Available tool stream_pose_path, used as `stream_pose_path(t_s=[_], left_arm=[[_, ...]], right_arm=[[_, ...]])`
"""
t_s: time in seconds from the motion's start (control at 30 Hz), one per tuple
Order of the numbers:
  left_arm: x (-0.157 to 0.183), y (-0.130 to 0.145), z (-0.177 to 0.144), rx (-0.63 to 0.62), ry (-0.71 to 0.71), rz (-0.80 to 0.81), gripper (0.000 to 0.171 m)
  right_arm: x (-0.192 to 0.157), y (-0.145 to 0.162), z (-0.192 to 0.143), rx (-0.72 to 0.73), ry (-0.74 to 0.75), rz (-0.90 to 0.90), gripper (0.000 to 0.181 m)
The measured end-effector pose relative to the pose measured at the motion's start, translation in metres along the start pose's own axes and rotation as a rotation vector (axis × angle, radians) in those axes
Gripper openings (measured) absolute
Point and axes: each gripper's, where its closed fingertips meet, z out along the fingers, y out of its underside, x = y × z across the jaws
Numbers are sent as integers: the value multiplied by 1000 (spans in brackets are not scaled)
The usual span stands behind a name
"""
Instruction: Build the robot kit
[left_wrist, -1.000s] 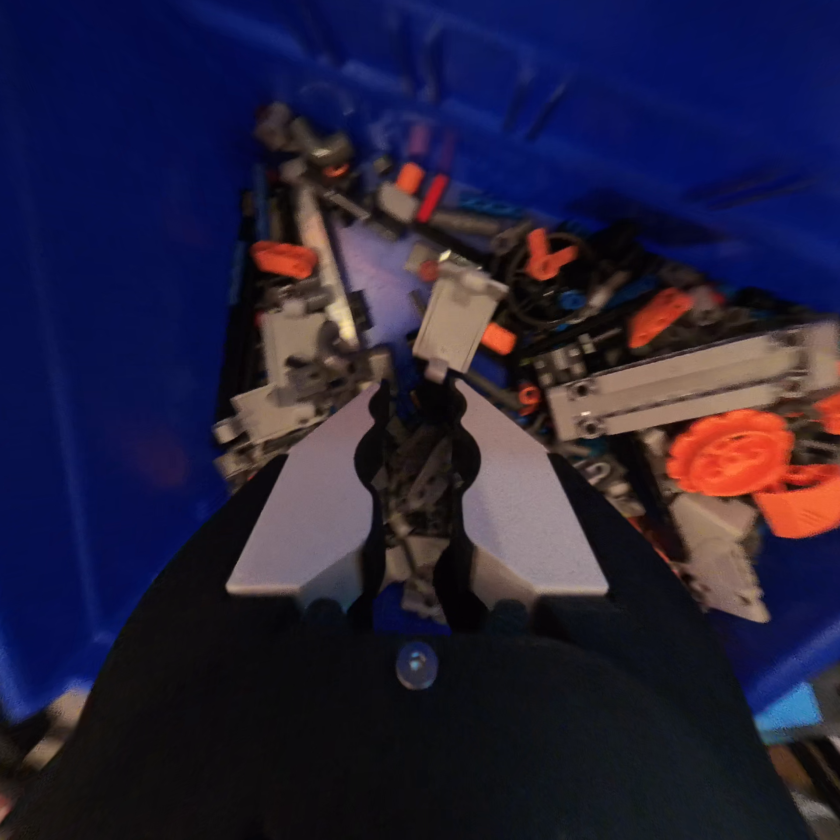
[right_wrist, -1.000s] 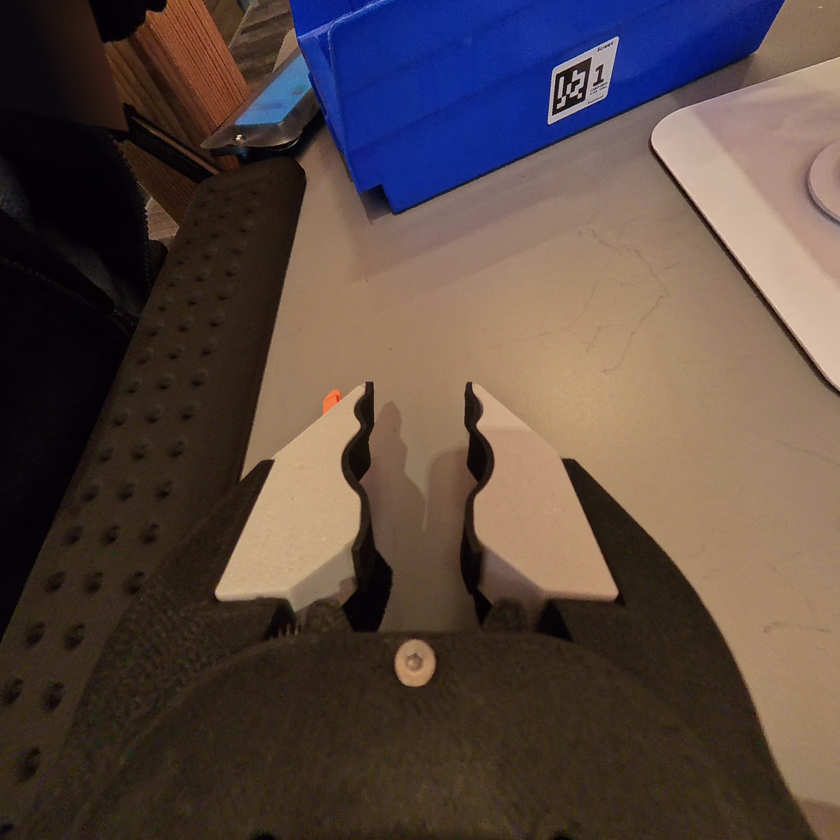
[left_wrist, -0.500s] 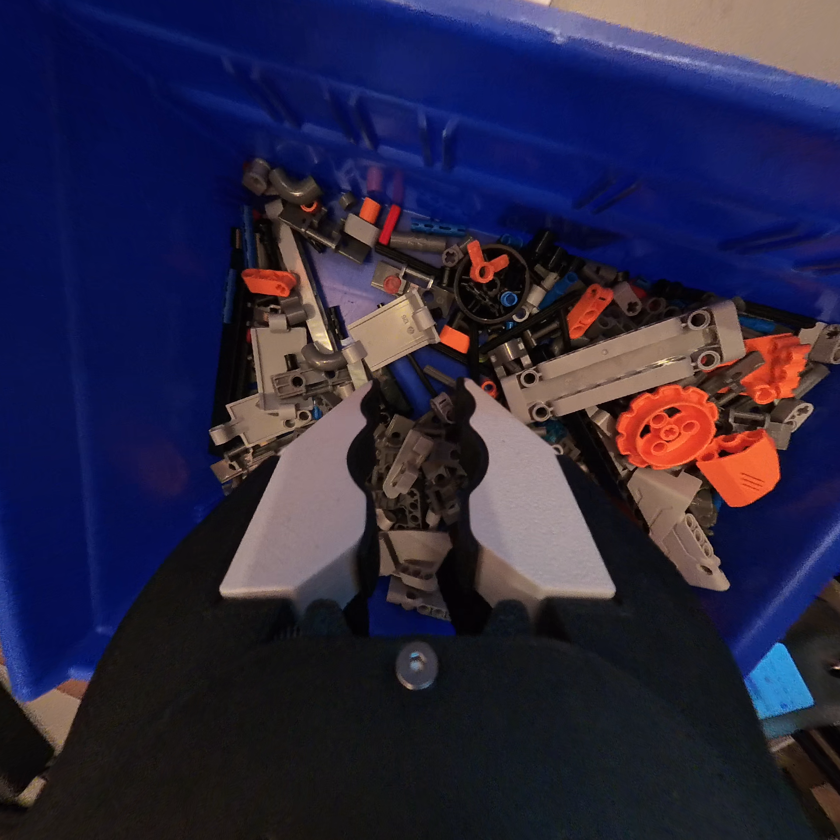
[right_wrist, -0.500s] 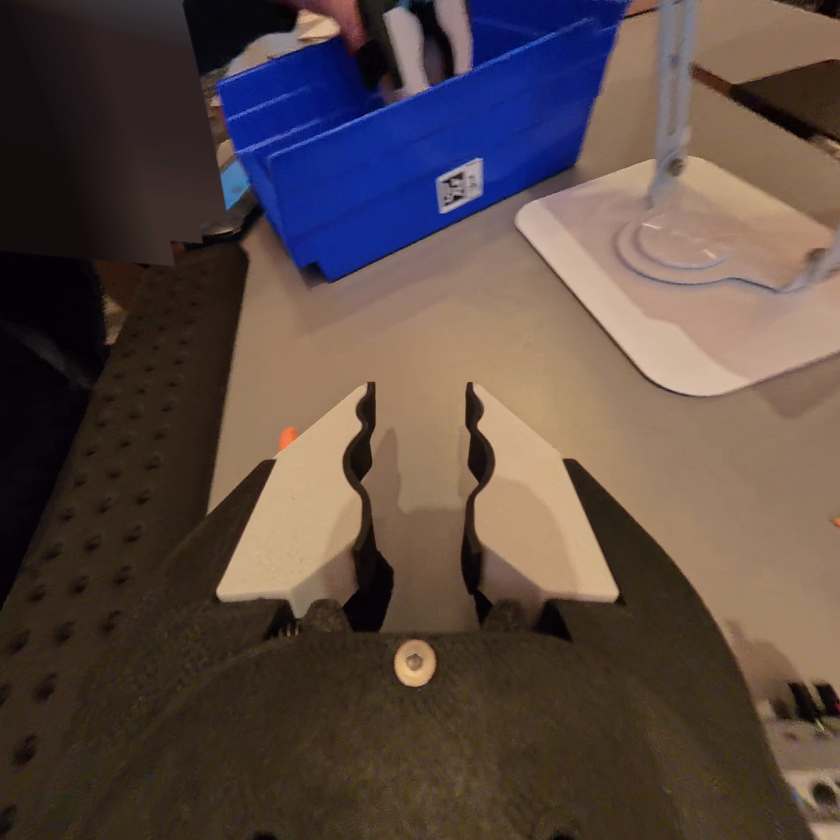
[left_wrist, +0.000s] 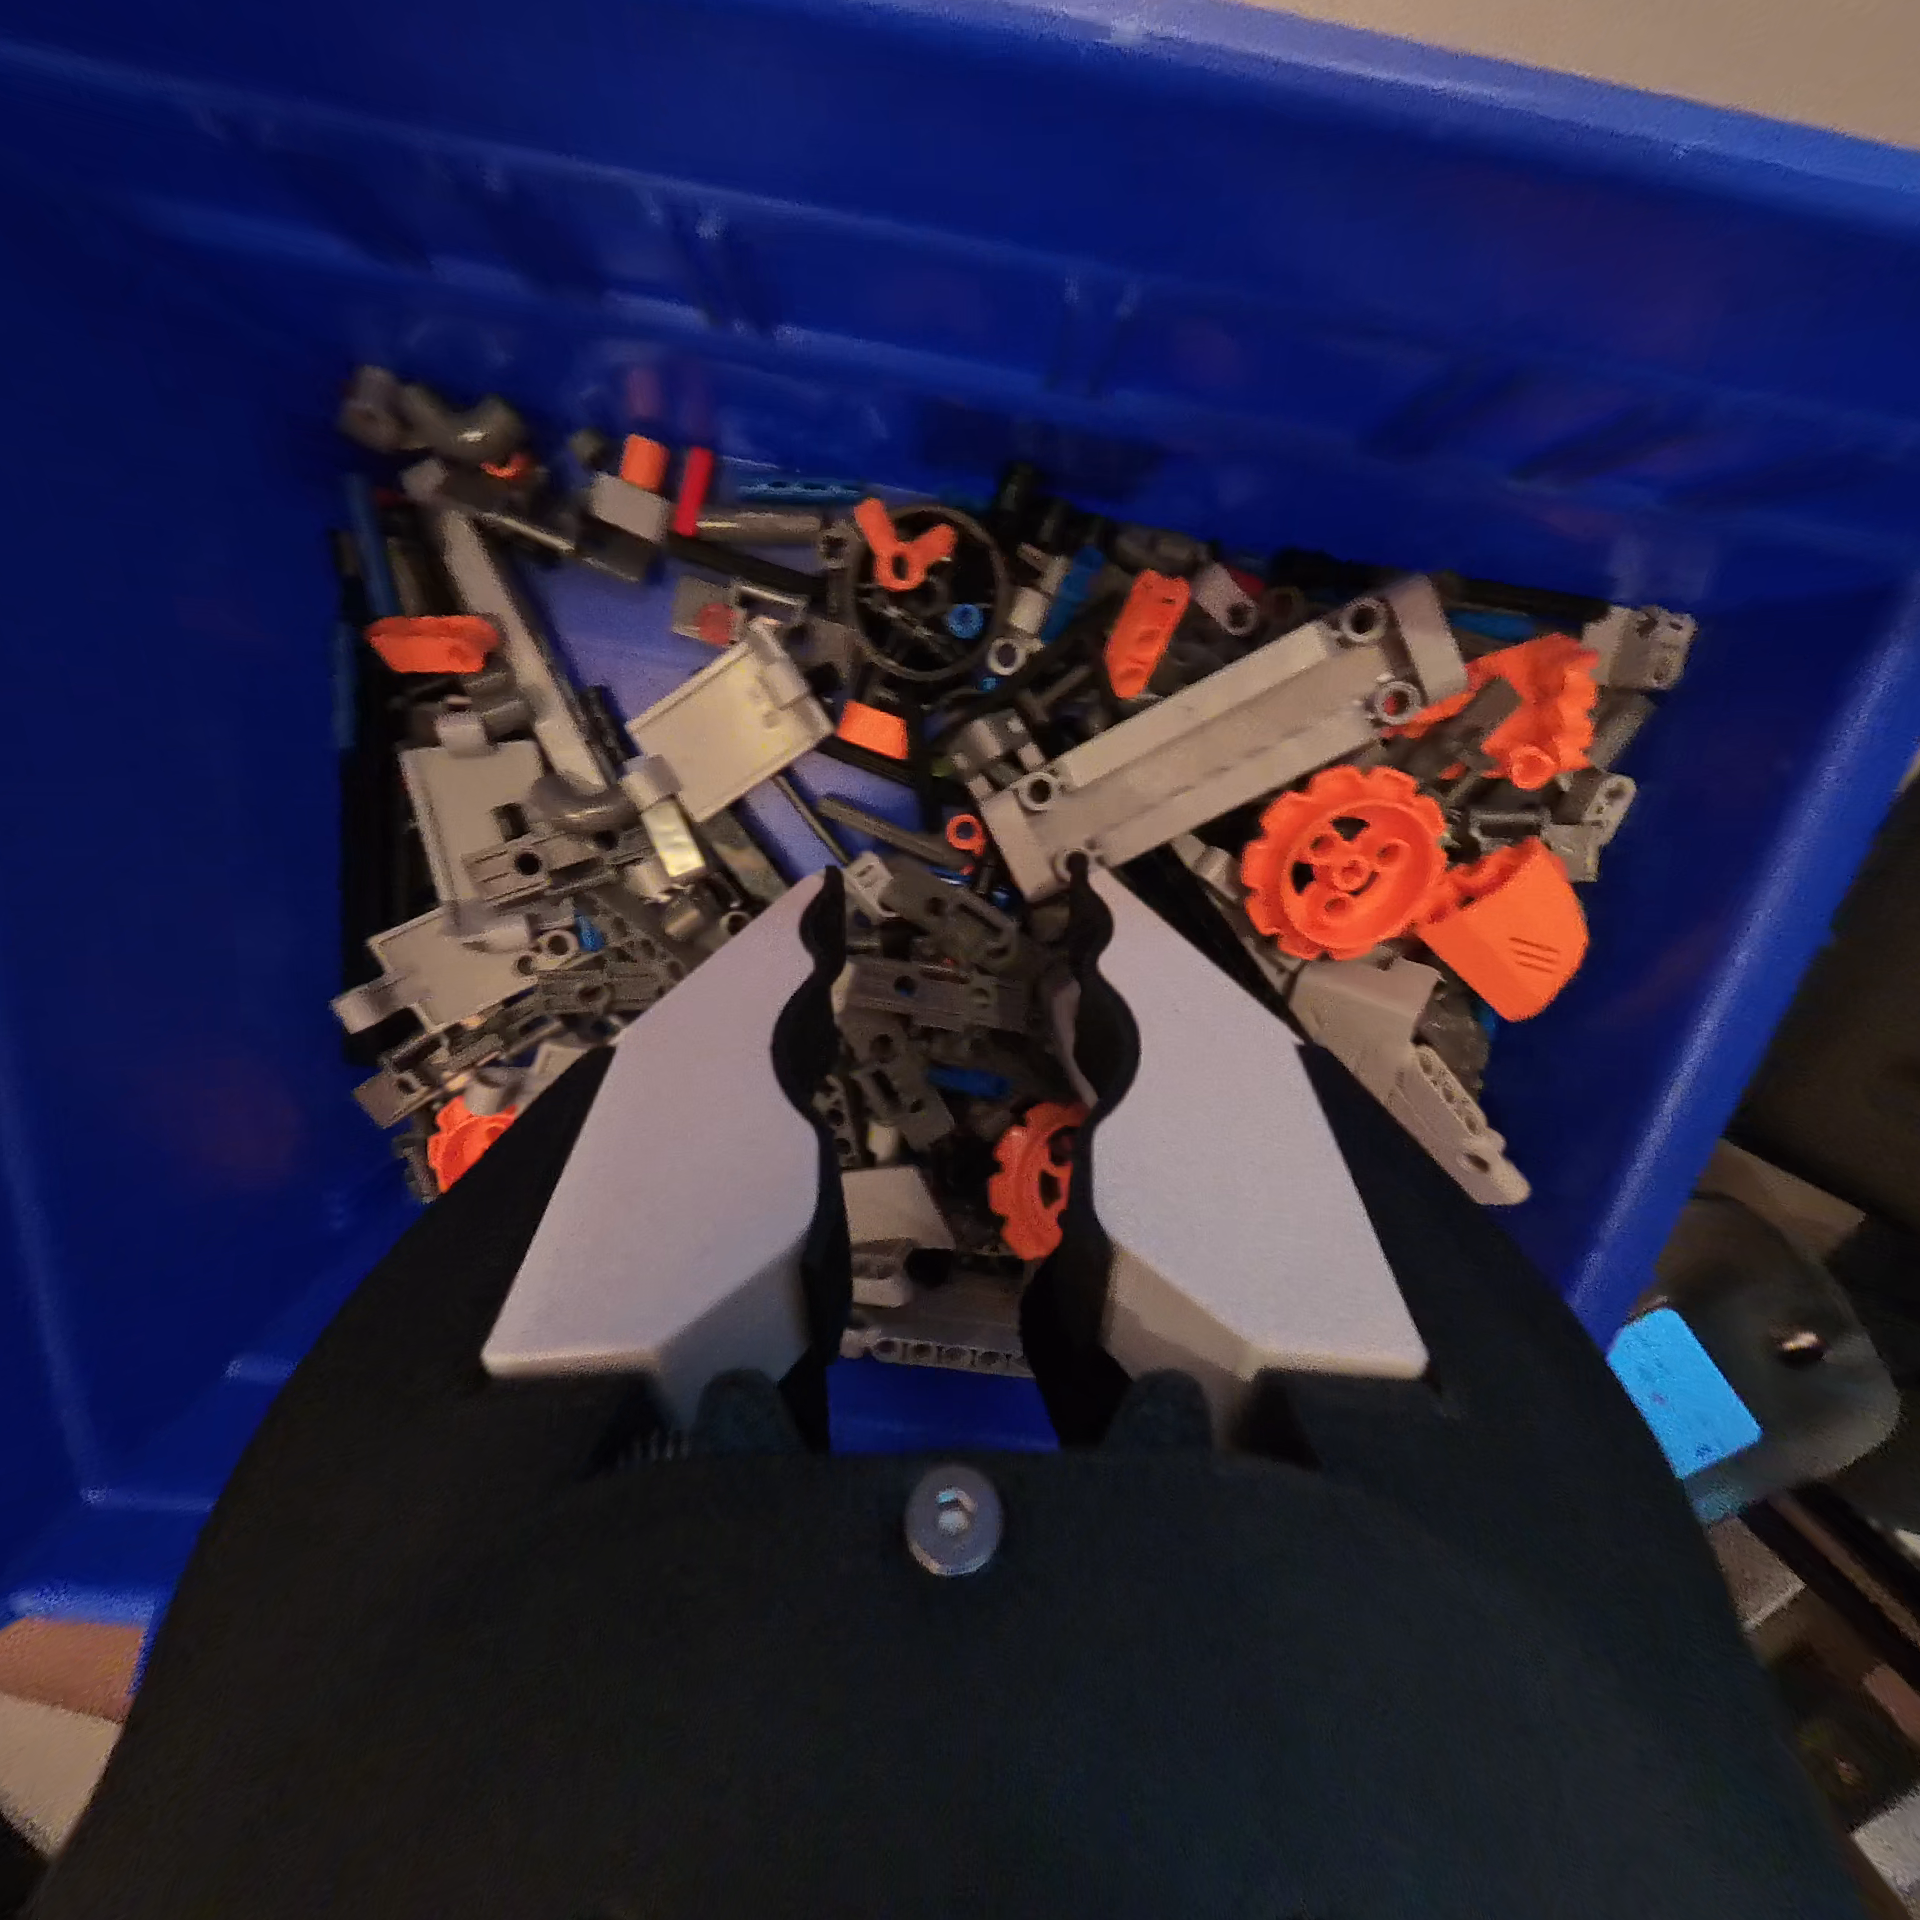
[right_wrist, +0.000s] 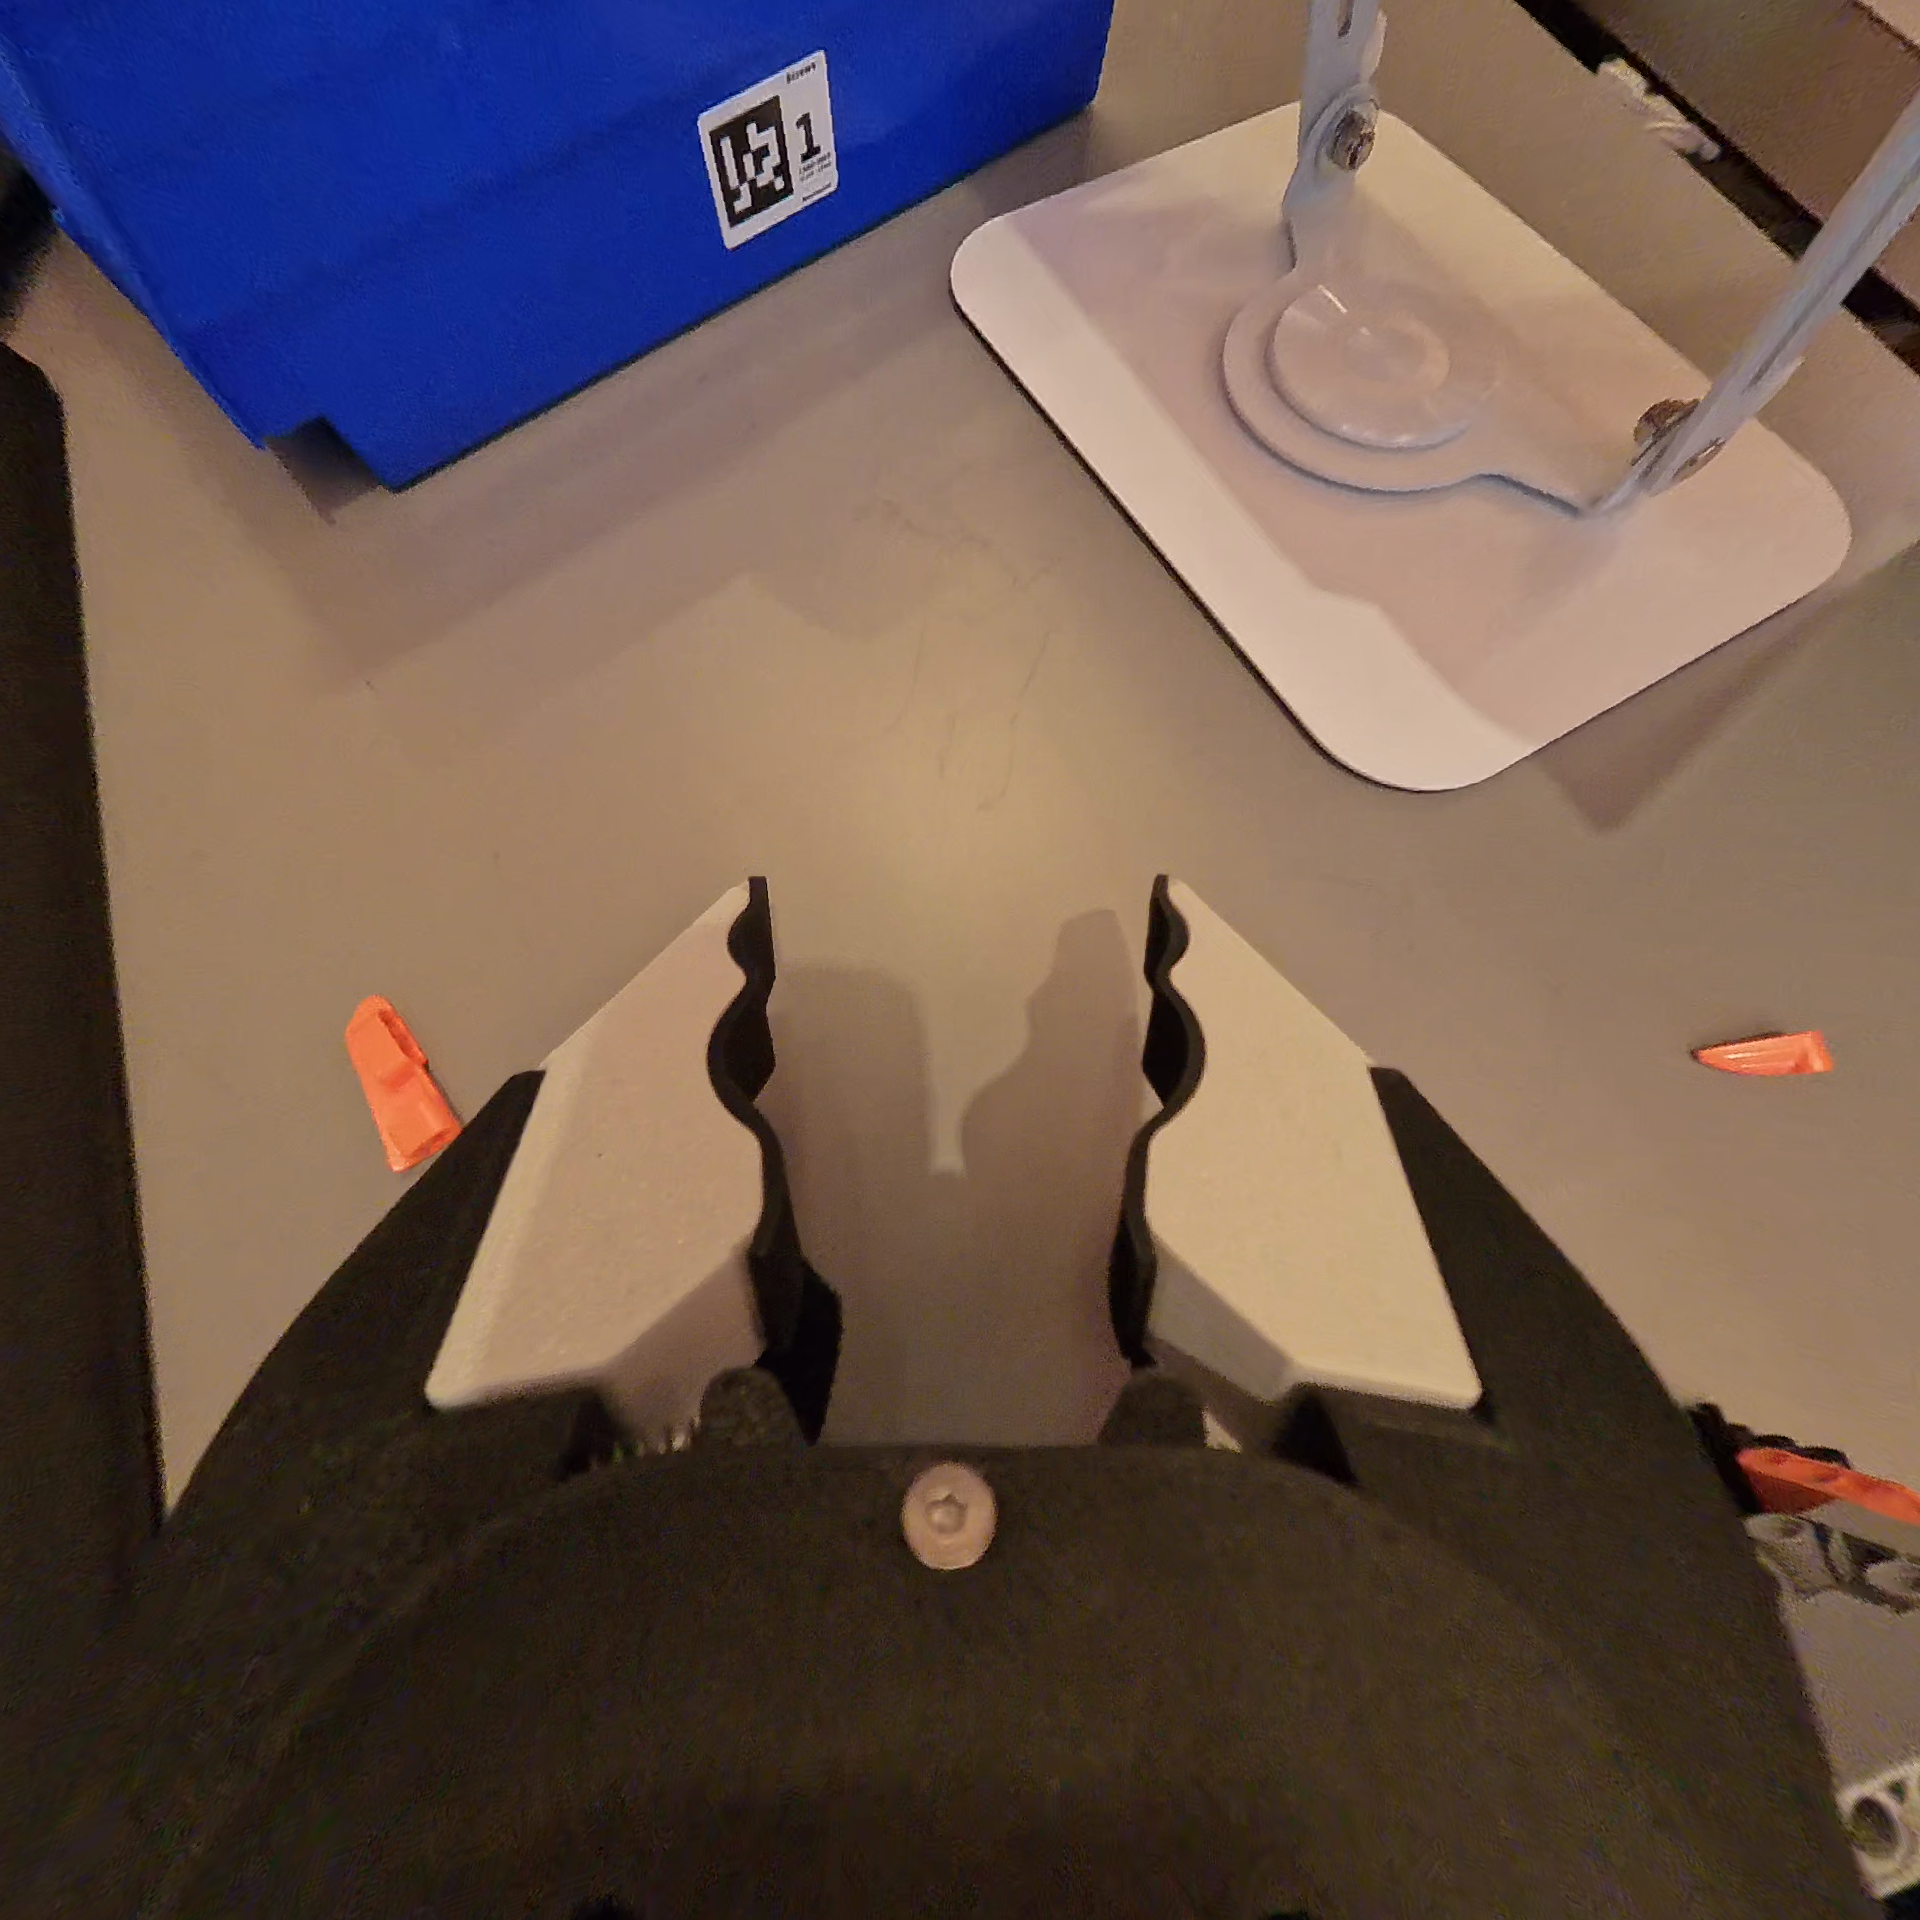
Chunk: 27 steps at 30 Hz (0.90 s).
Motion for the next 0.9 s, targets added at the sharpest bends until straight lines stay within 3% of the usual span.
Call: stream_pose_path(t_s=[0.23,0.6,0.77,0.9], left_arm=[[30,-10,15,34,75,130,40],[30,-6,12,49,78,182,16],[12,0,-5,41,4,146,15],[-30,25,-21,-29,-118,-27,15]], right_arm=[[-4,6,0,0,-38,-13,65],[-4,12,1,-2,-82,19,65],[-5,13,-1,3,-94,30,63],[-6,13,0,0,-105,33,63]])
